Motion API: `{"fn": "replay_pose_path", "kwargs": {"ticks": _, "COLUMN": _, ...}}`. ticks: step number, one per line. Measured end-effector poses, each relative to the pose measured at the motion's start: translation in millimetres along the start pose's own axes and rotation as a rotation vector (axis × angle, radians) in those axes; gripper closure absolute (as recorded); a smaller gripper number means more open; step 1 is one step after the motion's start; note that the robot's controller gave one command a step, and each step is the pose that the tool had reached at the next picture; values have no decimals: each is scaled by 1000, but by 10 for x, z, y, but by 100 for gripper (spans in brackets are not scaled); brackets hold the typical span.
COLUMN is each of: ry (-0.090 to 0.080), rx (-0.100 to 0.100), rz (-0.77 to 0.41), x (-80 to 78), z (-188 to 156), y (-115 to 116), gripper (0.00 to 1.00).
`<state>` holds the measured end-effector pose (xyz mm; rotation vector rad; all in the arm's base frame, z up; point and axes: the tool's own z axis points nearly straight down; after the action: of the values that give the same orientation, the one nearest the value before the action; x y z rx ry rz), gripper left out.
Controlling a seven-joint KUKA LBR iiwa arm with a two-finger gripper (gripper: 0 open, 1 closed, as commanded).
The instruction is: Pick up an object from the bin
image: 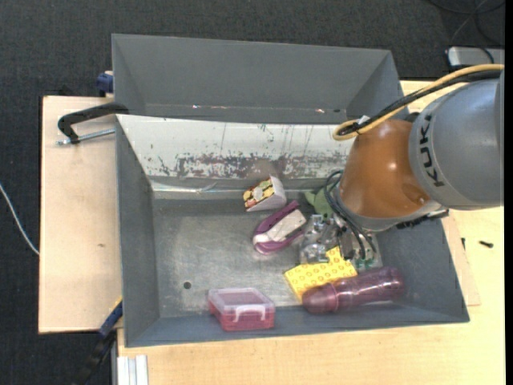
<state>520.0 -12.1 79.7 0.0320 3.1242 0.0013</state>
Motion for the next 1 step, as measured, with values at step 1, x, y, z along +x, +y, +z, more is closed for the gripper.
{"fn": "replay_pose_path", "kwargs": {"ticks": 1, "ry": -41, "rx": 0, "rz": 3, "x": -100, "z": -37, "y": 0, "gripper": 0}}
